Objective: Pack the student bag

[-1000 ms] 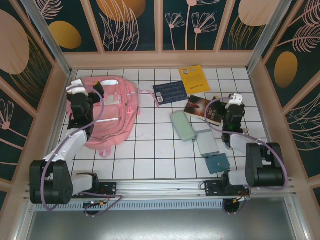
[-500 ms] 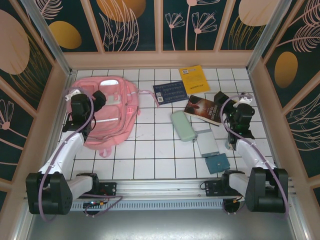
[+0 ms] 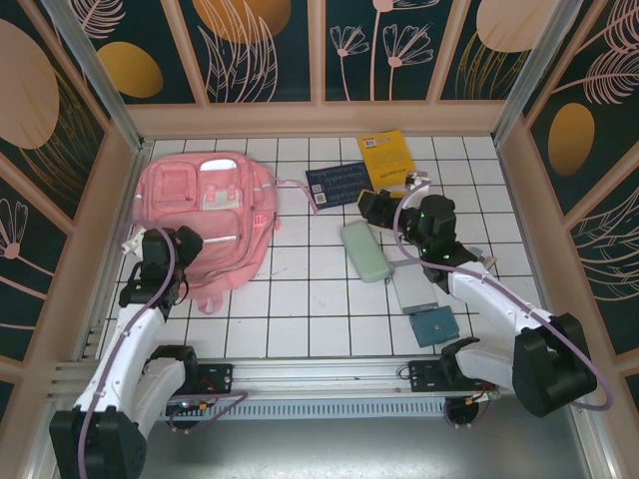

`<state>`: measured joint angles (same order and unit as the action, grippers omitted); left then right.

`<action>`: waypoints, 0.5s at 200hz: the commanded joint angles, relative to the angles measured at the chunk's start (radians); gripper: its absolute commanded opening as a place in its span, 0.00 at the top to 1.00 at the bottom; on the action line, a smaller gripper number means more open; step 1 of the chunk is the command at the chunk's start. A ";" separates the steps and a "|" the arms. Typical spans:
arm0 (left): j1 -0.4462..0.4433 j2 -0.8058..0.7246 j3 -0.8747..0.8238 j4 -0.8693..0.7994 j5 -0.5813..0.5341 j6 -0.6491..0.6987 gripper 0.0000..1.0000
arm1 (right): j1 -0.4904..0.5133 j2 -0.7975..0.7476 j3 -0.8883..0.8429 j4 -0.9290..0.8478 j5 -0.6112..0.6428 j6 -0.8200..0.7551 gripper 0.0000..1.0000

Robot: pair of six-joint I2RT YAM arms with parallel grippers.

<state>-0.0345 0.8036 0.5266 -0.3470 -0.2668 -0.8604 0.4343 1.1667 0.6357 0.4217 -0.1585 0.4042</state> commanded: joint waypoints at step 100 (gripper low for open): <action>-0.191 0.106 -0.165 0.251 0.285 -0.126 0.19 | 0.203 0.186 0.134 -0.005 0.067 -0.059 0.01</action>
<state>-0.1337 0.9051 0.3618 -0.1703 -0.0772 -0.9253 0.6212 1.3239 0.7109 0.4076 -0.0944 0.3531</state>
